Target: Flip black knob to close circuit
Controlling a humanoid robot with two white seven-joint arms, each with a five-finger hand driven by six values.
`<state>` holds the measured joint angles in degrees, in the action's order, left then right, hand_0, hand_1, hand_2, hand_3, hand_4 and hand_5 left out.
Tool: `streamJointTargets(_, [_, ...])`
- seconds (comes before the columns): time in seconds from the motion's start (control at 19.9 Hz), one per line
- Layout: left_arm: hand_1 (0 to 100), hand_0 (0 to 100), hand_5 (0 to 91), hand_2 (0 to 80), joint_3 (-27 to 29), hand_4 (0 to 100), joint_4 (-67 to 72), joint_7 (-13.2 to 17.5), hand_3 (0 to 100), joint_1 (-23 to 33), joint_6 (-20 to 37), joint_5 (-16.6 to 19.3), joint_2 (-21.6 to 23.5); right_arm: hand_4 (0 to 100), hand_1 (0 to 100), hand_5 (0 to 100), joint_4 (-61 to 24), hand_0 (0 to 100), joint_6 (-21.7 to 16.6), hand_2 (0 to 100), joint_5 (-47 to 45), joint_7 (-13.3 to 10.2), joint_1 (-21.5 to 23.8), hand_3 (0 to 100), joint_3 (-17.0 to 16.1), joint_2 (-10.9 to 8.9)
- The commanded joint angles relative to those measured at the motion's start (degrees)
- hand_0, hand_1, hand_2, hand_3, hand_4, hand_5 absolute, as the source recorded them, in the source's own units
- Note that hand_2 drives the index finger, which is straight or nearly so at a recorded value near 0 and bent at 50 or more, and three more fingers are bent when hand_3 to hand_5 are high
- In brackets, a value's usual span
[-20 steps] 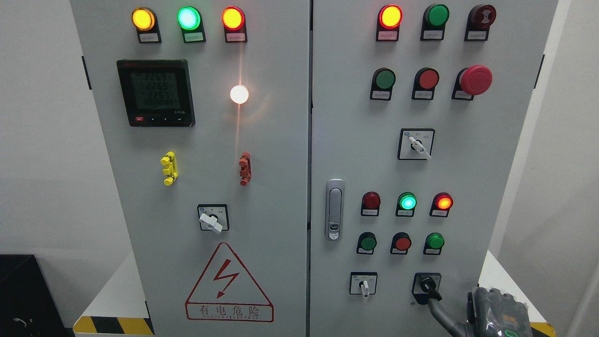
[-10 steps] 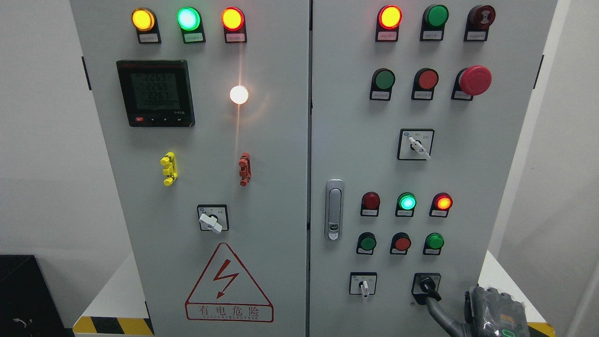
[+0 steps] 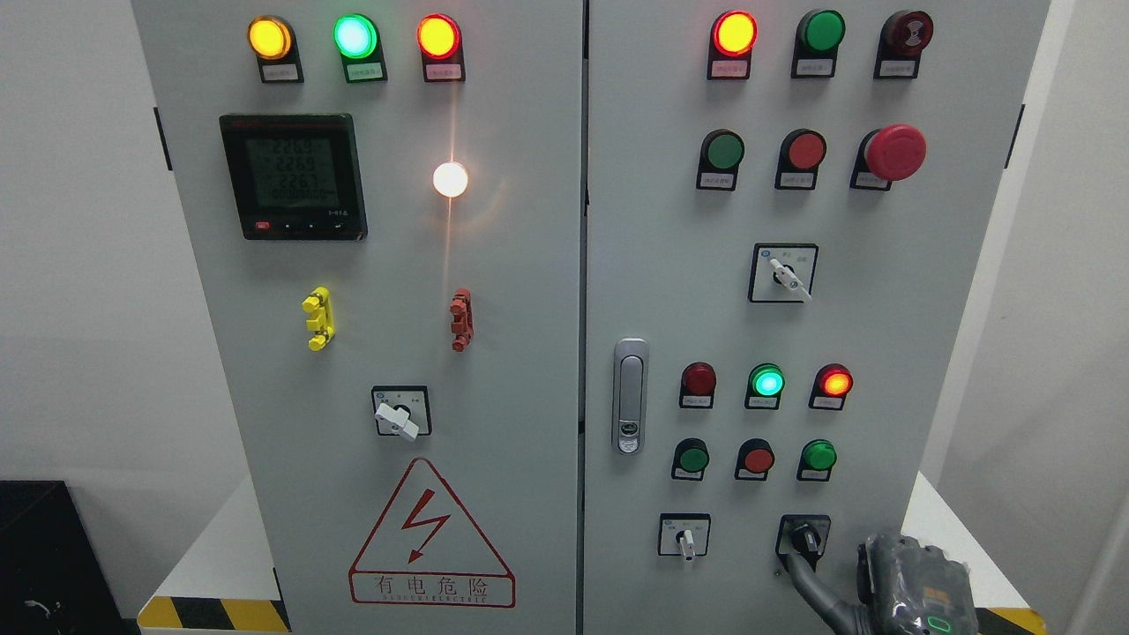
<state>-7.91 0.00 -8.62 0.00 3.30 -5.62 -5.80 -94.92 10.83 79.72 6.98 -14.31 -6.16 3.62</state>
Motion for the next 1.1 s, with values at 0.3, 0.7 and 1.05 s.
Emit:
streamJointTargets(0.3, [56,12,0.0,0.0,0.0,0,-1.67,0.01,0,1.32,-0.05,0.0,0.0,98,0,100,-5.18,0,-0.64,96,-3.42,-0.48,3.31,100,2.91,0.69])
streamJointTargets(0.7, [56,12,0.0,0.0,0.0,0,-1.67,0.01,0,1.23,-0.05,0.0,0.0,97,0,99,-14.23,0,-0.29,93,-15.19,-1.09,9.73,100,3.7,3.23])
streamJointTargets(1.05, [56,12,0.0,0.0,0.0,0,-1.67,0.01,0,1.23,-0.05,0.0,0.0,90,2,87,-21.26,0,0.24,80,-34.16,-3.9,17.64,100,4.32,3.76])
